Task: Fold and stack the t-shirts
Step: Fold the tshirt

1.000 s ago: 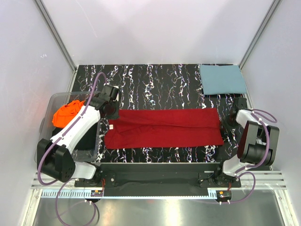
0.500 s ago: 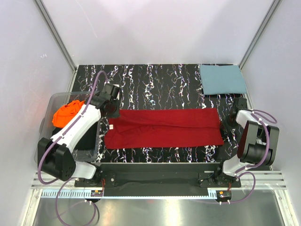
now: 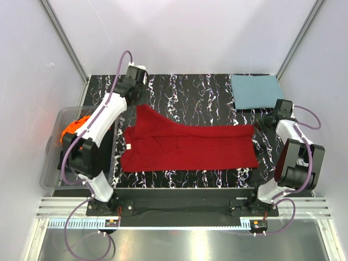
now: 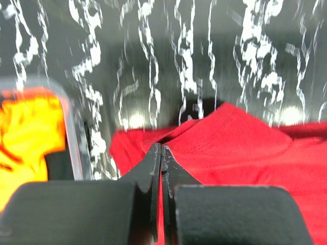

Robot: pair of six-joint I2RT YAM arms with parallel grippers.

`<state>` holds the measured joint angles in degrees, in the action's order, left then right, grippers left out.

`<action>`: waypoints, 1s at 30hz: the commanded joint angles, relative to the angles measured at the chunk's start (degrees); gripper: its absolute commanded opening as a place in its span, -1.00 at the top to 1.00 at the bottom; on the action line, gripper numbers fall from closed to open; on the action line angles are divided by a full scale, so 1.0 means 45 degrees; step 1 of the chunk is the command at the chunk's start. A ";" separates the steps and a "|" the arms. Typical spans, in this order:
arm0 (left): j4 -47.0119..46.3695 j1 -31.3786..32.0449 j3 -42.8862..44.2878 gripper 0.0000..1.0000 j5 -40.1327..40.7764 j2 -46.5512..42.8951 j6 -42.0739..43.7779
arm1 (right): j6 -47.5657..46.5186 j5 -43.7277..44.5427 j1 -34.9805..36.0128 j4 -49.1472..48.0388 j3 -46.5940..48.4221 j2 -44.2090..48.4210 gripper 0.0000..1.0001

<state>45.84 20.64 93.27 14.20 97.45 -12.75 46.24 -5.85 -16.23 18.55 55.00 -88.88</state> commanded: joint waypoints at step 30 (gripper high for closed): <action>-0.4152 -0.1306 0.2593 1.00 -0.1240 0.2329 0.3400 | -0.2637 -0.4305 0.0052 -0.4707 0.4222 -0.4017 1.00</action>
<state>31.51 14.90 104.55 9.32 109.25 1.28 37.98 -22.22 -16.19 0.89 71.11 -105.93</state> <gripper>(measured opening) 0.008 0.011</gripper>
